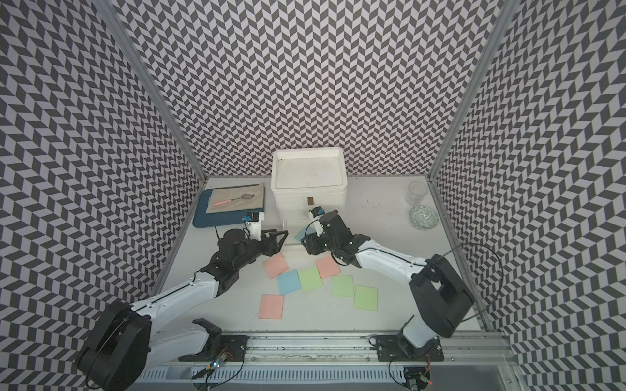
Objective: Please put the sticky notes in the drawer by color
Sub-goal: Place the sticky notes in the drawer, then pick up the sticky notes from the center of the board.
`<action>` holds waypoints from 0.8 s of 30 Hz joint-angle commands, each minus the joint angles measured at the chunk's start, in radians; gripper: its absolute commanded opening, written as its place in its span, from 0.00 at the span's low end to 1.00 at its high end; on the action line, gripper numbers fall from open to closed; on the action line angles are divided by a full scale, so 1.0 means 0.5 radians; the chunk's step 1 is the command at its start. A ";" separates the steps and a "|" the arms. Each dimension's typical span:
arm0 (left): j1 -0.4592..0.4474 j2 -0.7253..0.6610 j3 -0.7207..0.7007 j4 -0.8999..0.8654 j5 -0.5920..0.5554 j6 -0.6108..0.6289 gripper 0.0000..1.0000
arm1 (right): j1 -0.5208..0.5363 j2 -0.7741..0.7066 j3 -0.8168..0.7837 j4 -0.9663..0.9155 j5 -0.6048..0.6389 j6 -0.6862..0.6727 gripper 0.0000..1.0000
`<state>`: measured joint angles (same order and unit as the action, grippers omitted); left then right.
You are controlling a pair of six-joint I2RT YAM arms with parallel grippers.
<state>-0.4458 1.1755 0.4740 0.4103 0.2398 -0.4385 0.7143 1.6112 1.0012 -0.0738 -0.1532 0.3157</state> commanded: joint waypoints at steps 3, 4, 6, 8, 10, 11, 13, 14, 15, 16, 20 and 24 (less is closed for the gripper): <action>-0.017 -0.017 -0.001 0.027 -0.010 0.030 0.66 | -0.048 0.174 0.122 0.040 0.127 -0.023 0.61; -0.017 -0.014 0.001 0.026 -0.009 0.030 0.66 | -0.079 0.194 0.126 0.027 0.133 -0.020 0.61; -0.018 -0.012 0.002 0.026 -0.004 0.030 0.66 | -0.132 0.200 0.117 0.002 0.155 -0.003 0.61; -0.017 -0.013 0.008 0.020 -0.001 0.032 0.66 | -0.161 0.159 0.084 -0.001 0.221 -0.002 0.61; -0.017 -0.016 0.007 0.020 0.002 0.030 0.66 | -0.168 0.095 0.066 -0.016 0.218 -0.026 0.61; -0.017 -0.017 0.009 0.023 0.004 0.027 0.66 | -0.163 0.070 0.063 -0.025 0.173 -0.037 0.61; -0.018 -0.016 0.009 0.021 0.005 0.019 0.66 | -0.097 0.011 0.051 -0.015 0.100 -0.047 0.61; -0.017 -0.016 0.008 0.017 -0.006 0.014 0.66 | -0.033 -0.005 0.057 -0.040 0.138 -0.052 0.61; -0.018 -0.020 0.009 0.006 -0.031 0.008 0.66 | 0.067 -0.016 0.070 -0.082 0.227 -0.063 0.62; -0.014 -0.025 0.009 -0.007 -0.056 0.004 0.66 | 0.177 -0.018 0.074 -0.116 0.309 -0.071 0.62; 0.017 -0.048 0.002 -0.067 -0.156 -0.031 0.66 | 0.468 -0.010 0.000 -0.143 0.431 -0.029 0.66; 0.085 -0.042 -0.021 -0.067 -0.140 -0.090 0.65 | 0.646 -0.017 -0.162 -0.038 0.533 0.026 0.75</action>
<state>-0.4225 1.1683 0.4740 0.3874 0.1879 -0.4622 1.0222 1.6211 0.9661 -0.1123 0.0387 0.3073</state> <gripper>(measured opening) 0.650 0.736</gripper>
